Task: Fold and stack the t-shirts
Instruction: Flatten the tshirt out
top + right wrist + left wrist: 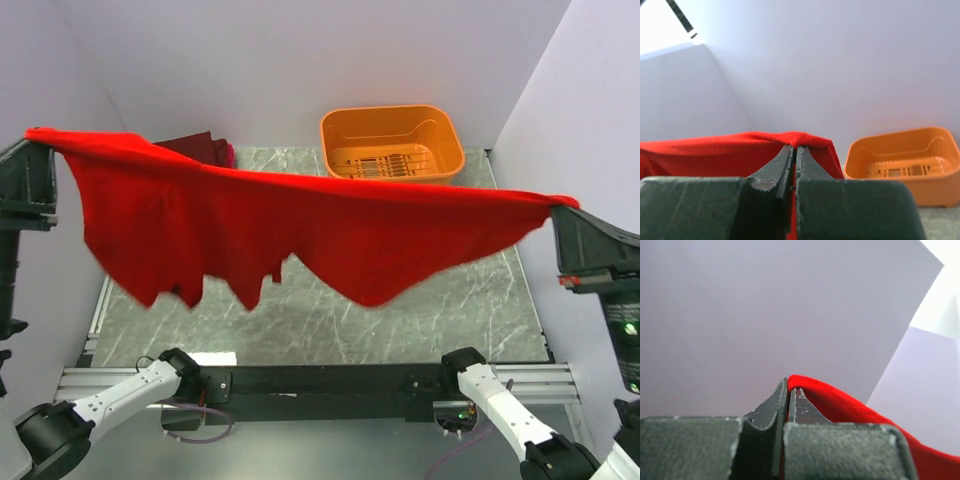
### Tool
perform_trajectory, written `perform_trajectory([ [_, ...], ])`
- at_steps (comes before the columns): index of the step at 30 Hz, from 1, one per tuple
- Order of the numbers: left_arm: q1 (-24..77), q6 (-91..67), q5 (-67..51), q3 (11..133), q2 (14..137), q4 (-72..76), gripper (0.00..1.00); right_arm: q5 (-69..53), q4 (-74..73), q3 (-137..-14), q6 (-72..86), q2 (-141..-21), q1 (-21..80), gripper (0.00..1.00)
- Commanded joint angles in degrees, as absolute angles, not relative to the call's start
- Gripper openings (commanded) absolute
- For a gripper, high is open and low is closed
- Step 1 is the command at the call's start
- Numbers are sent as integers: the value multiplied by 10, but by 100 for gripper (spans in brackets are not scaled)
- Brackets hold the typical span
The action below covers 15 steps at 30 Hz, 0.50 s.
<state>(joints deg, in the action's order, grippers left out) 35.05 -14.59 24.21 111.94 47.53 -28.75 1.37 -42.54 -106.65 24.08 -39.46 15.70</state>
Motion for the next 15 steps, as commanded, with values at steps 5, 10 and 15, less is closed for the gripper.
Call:
perform_trajectory([
  [5, 345, -70, 267, 1085, 513, -223, 1, 93, -444, -1087, 214, -448, 152, 0],
  [10, 344, -61, 372, 956, 596, -172, 1, 199, -412, -941, 235, -467, 152, 0],
  [15, 280, -133, 375, 806, 706, -148, 1, 263, -334, -734, 252, -492, 141, 0],
])
